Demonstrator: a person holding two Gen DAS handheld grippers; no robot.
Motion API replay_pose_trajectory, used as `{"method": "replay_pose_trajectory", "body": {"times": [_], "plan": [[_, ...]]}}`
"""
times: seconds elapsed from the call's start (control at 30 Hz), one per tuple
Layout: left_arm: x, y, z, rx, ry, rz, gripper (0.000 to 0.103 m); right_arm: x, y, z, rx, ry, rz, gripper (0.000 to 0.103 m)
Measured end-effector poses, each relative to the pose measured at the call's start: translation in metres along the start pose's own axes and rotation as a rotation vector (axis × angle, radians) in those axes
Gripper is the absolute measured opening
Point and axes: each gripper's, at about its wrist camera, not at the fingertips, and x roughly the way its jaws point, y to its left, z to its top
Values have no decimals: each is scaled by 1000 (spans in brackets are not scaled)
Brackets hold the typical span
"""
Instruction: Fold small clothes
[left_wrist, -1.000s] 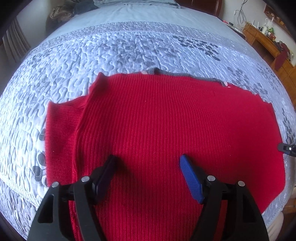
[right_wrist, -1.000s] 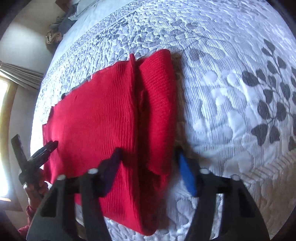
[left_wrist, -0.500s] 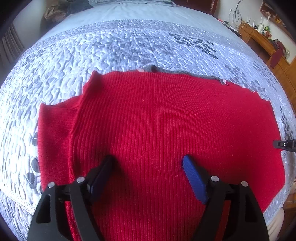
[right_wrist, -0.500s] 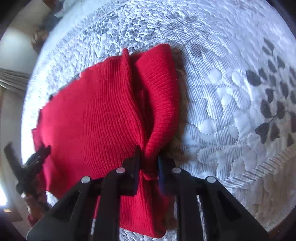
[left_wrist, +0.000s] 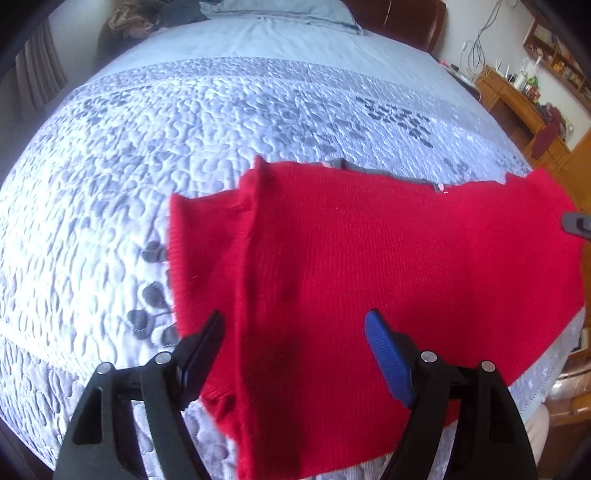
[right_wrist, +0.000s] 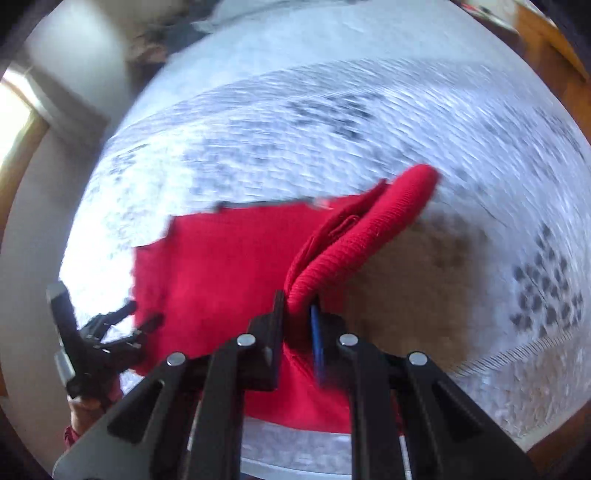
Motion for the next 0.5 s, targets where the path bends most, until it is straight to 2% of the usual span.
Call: {"method": "replay_pose_trajectory", "body": {"times": [0.1,0.23,0.3,0.4,0.43,0.47,0.5], "plan": [[-8,13,-4,-8,-7,-46,78,12,47,6,-65,9,35,11],[-12,16,-6,6,-19,-40,78,55,100,2,-143,69,43,11],[-10,21,-7,-19,-7,-56,78,86,120,-7,-192,124,16,12],[-6,31,-9,-56,15,-67,78,111,122,-20,-178,194,84,15],[-5,34,-10,-66,20,-73,78,110,120,-24,-172,199,109,20],[-5,37,-12,-75,23,-80,78,105,117,-26,-176,192,125,36],[-5,39,-13,-84,28,-82,78,94,114,-29,-189,160,134,43]]}}
